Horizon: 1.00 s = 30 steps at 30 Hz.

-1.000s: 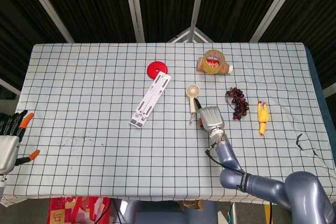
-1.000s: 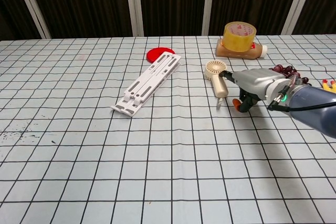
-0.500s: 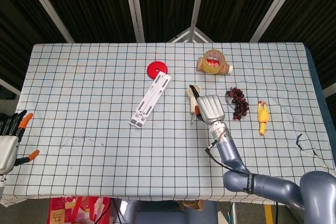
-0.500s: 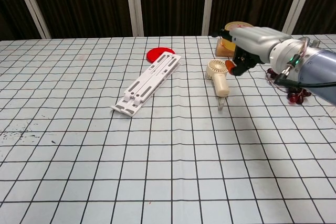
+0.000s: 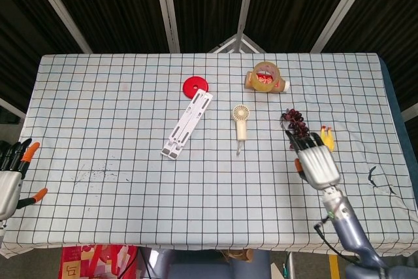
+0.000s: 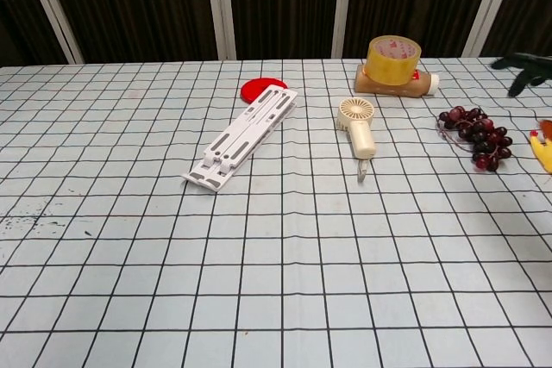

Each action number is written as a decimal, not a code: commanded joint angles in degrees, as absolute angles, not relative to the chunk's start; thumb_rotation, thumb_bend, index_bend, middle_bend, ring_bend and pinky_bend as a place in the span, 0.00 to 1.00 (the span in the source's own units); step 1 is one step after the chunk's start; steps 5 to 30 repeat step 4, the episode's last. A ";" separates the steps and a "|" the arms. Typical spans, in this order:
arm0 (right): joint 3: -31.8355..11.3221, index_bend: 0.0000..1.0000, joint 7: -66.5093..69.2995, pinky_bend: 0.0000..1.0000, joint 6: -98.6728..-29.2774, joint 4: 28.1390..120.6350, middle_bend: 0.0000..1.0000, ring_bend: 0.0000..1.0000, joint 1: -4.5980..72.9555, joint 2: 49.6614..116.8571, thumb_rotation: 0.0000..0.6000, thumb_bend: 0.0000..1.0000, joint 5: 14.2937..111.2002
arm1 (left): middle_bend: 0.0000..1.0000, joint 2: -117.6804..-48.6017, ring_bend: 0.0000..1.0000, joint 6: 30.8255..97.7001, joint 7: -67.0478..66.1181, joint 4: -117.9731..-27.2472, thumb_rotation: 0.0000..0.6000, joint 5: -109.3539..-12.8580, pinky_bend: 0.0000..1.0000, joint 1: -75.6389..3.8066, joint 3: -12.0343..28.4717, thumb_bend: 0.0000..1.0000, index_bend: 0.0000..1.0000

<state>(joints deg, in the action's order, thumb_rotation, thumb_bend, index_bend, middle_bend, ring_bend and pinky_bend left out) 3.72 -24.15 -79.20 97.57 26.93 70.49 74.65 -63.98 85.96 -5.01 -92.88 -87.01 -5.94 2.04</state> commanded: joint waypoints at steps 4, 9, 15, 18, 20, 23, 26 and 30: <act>10.82 0.00 -16.80 0.00 -91.84 95.38 0.00 0.00 15.03 64.82 1.00 0.46 85.52 | 0.00 -64.52 0.00 87.60 -6.59 -92.61 1.00 -88.51 0.00 -5.14 1.41 0.03 0.00; 10.82 0.00 -16.80 0.00 -91.84 95.38 0.00 0.00 15.03 64.82 1.00 0.46 85.52 | 0.00 -64.52 0.00 87.60 -6.59 -92.61 1.00 -88.51 0.00 -5.14 1.41 0.03 0.00; 10.82 0.00 -16.80 0.00 -91.84 95.38 0.00 0.00 15.03 64.82 1.00 0.46 85.52 | 0.00 -64.52 0.00 87.60 -6.59 -92.61 1.00 -88.51 0.00 -5.14 1.41 0.03 0.00; 10.82 0.00 -16.80 0.00 -91.84 95.38 0.00 0.00 15.03 64.82 1.00 0.46 85.52 | 0.00 -64.52 0.00 87.60 -6.59 -92.61 1.00 -88.51 0.00 -5.14 1.41 0.03 0.00; 10.82 0.00 -16.80 0.00 -91.84 95.38 0.00 0.00 15.03 64.82 1.00 0.46 85.52 | 0.00 -64.52 0.00 87.60 -6.59 -92.61 1.00 -88.51 0.00 -5.14 1.41 0.03 0.00; 10.82 0.00 -16.80 0.00 -91.84 95.38 0.00 0.00 15.03 64.82 1.00 0.46 85.52 | 0.00 -64.52 0.00 87.60 -6.59 -92.61 1.00 -88.51 0.00 -5.14 1.41 0.03 0.00; 10.82 0.00 -16.80 0.00 -91.84 95.38 0.00 0.00 15.03 64.82 1.00 0.46 85.52 | 0.00 -64.52 0.00 87.60 -6.59 -92.61 1.00 -88.51 0.00 -5.14 1.41 0.03 0.00; 10.82 0.00 -16.80 0.00 -91.84 95.38 0.00 0.00 15.03 64.82 1.00 0.46 85.52 | 0.00 -64.52 0.00 87.60 -6.59 -92.61 1.00 -88.51 0.00 -5.14 1.41 0.03 0.00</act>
